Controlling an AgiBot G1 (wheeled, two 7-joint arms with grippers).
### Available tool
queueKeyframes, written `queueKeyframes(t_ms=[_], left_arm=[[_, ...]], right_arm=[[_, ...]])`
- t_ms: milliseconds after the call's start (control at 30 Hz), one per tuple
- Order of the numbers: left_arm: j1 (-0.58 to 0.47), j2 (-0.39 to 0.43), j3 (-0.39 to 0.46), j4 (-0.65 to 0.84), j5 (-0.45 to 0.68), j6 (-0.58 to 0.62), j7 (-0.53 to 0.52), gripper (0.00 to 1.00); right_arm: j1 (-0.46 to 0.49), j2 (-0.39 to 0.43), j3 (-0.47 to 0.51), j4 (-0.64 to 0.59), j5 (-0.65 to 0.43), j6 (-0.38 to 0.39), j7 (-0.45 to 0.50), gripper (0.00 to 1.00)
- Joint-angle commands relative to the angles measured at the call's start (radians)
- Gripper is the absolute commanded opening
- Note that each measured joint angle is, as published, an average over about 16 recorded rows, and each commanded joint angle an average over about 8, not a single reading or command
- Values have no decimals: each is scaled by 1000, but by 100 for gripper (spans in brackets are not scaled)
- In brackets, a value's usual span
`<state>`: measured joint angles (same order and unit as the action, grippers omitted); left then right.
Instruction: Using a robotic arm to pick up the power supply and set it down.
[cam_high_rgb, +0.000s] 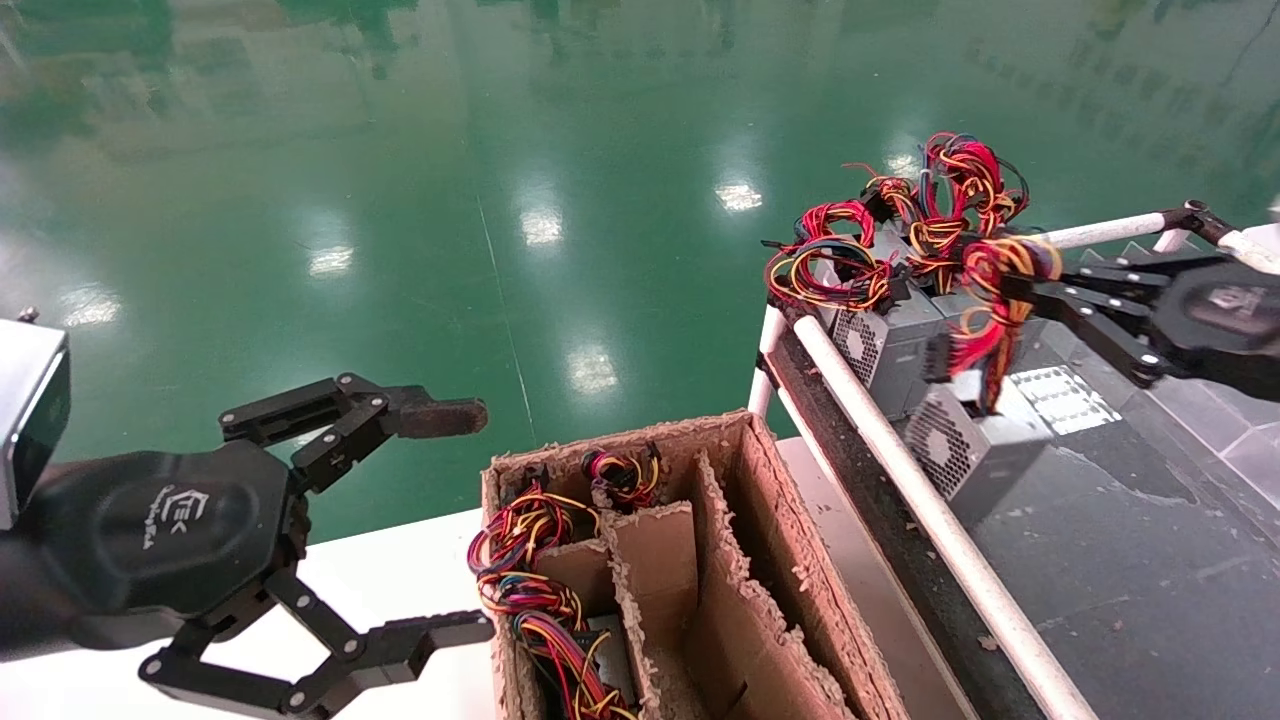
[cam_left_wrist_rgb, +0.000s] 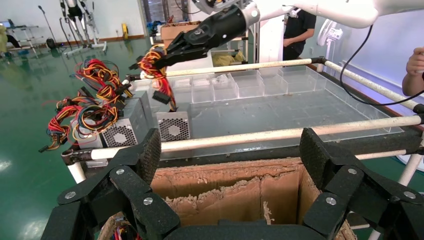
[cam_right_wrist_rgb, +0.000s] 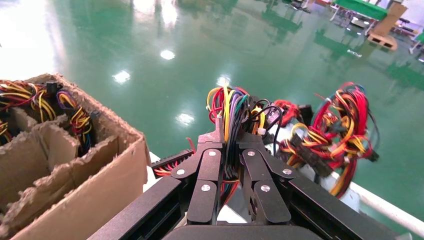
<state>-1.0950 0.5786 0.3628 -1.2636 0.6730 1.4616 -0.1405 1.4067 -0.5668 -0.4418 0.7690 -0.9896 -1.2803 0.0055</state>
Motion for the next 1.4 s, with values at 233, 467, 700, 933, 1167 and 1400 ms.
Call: queueKeyframes(t_ms=[233,467,700,933,1167,1400], left_arm=[[0,0,0,0,0,0,0,100],[0,0,0,0,0,0,0,100],[0,0,0,0,0,0,0,100],[0,0,0,0,0,0,0,100],[0,0,0,0,0,0,0,100],[0,0,0,0,0,0,0,100]], right_arm=[[103,-103,-36,-128,-62,-16,-49,0],[180,-182,-55,-248,-101,-15,-115,0],[254,-238,-69,-364,-128,-27,-172,1],[306,-273,-83,-465,-150,-54,-224,82],[338,-285,-91,-541,-162,-81,-262,100],[359,-285,-98,-591,-173,-102,-291,100]])
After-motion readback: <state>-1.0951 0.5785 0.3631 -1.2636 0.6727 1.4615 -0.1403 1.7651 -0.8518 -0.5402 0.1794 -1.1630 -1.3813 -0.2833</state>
